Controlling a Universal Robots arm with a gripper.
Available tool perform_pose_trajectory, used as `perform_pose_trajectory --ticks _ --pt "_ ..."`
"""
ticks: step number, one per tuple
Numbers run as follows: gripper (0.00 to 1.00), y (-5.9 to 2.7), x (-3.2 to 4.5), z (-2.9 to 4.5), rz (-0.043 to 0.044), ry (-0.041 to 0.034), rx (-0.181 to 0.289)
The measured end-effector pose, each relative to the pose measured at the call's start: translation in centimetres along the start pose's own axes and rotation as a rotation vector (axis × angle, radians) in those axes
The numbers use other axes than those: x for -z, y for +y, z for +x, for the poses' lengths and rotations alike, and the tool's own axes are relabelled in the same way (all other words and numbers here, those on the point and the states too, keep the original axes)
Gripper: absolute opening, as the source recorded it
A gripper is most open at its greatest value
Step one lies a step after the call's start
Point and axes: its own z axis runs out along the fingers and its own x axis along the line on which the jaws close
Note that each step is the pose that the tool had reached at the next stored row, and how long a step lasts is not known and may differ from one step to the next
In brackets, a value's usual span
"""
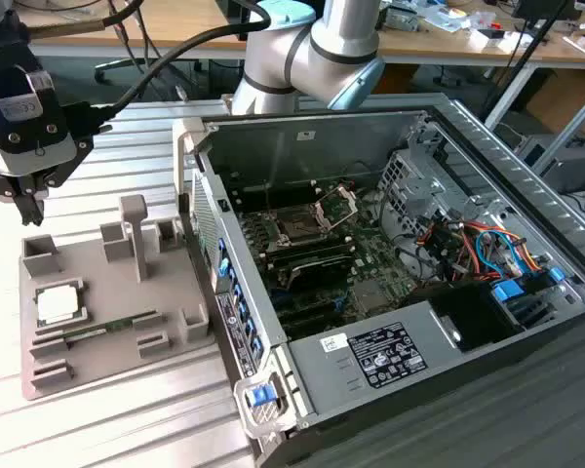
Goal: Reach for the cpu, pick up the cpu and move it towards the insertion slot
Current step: 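Reach for the cpu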
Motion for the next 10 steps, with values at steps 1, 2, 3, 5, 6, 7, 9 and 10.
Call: perform_pose_trajectory --ticks 1,2,3,5,6,7,9,10 --pt "0.11 0.01 0.11 0.00 -0.0007 -0.0001 0.000" --pt "0.11 0.01 0.12 -0.01 -0.0015 -0.0001 0.000" --pt "0.11 0.01 0.12 -0.01 -0.0016 -0.0001 0.000" --pt "0.11 0.00 0.11 0.00 -0.0015 0.0001 0.000" --pt "0.11 0.00 0.10 0.00 -0.0015 0.0002 0.000" --pt "0.11 0.00 0.06 -0.01 -0.0017 0.0000 0.000" --pt "0.11 0.00 -0.04 -0.01 -0.0017 -0.0001 0.000" --pt "0.11 0.00 -0.07 -0.01 -0.0016 -0.0001 0.000"
